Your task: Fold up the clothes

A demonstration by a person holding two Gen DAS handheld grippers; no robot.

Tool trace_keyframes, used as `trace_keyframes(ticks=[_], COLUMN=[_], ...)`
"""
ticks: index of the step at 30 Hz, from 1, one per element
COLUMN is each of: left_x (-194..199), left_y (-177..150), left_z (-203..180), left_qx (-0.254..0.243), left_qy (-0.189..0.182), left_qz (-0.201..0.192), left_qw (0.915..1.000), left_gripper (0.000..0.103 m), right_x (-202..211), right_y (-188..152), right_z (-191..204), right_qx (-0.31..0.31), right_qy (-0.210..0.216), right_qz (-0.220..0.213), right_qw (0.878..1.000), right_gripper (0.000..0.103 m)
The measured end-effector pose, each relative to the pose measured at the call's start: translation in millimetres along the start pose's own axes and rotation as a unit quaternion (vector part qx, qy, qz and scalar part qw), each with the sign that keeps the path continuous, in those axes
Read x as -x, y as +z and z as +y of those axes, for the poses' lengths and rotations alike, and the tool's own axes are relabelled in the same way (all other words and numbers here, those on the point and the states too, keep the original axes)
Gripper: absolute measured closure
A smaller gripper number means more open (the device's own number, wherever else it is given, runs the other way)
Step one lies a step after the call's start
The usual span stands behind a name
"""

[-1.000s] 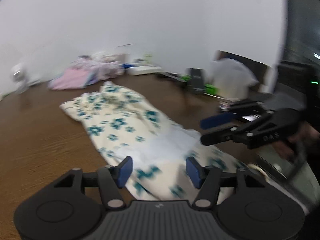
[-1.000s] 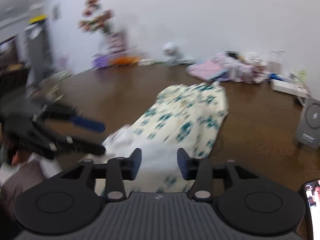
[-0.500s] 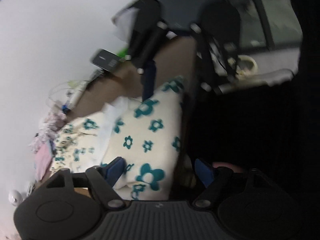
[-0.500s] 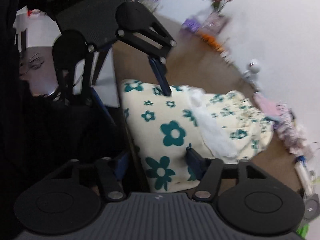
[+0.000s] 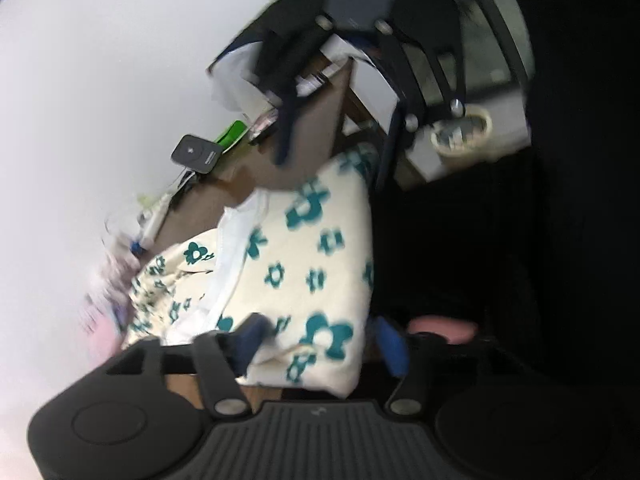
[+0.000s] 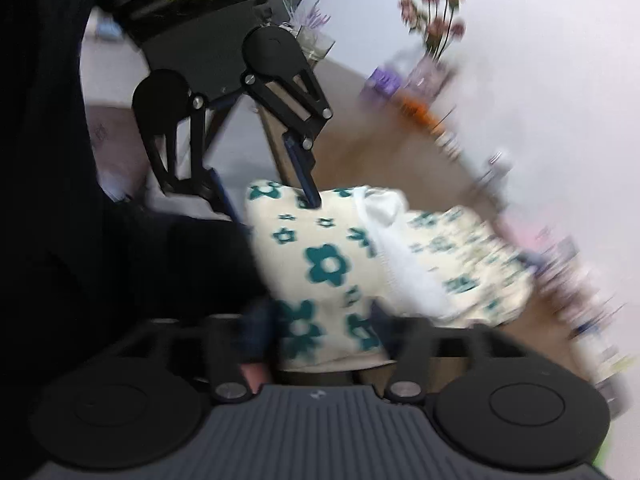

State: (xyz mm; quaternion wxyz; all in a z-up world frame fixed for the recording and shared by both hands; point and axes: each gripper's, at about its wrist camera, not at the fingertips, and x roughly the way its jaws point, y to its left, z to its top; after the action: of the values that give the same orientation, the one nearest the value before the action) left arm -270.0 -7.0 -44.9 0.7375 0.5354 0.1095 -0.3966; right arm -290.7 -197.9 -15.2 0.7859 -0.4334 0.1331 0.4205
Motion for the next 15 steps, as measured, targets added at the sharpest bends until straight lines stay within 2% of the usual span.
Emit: trace_keyframes(ticks=[3,5,6,7,8,10,11,13,15], left_x=[-6.9,-5.5,-3.8,-1.3,1.6,9.2,13.8,25.1,27.7], left_y=[-5.6,-4.9,-4.3,-3.9,-3.5,-2.6,-1.5,-1.6,-5.0], left_z=[-2.0,1.0,3.1,6.5,9.0,13.7,13.5,6.1,-10.7], left_qx=[-0.009,0.002,0.009,0.017,0.024,0.039,0.043,0.029,-0.006], left_qy=[0.013,0.010,0.007,0.003,-0.003,-0.019,-0.024,-0.007,0.033], left_qz=[-0.005,-0.008,-0.010,-0.010,-0.009,-0.011,-0.018,-0.044,-0.073], left_qw=[0.9999,0.9999,0.9999,0.9998,0.9997,0.9990,0.9986,0.9986,0.9968], left_gripper=[0.040,0.047,0.050,0.057,0.061,0.065,0.065,0.062,0.046], right_x=[-16.9,-28.6,-34.1,-38.4,-38.9,-34.8,-31.2,-20.5,-10.2], right_y=[0.2,-1.6,-1.5,-0.5,1.2,3.7,4.6,4.1,2.5], right_z=[11.3,10.6,7.6,3.2,-2.1,-12.2,-16.6,-32.3,-48.2], right_qx=[0.051,0.068,0.071,0.066,0.051,0.014,-0.005,-0.061,-0.109], right_qy=[-0.032,-0.036,-0.035,-0.028,-0.015,0.008,0.021,0.066,0.106], right_qz=[0.013,0.017,0.023,0.029,0.031,0.028,0.025,0.006,-0.008], right_qw=[0.998,0.997,0.997,0.997,0.998,0.999,0.999,0.996,0.988], right_gripper=[0.040,0.044,0.064,0.078,0.079,0.089,0.091,0.093,0.093])
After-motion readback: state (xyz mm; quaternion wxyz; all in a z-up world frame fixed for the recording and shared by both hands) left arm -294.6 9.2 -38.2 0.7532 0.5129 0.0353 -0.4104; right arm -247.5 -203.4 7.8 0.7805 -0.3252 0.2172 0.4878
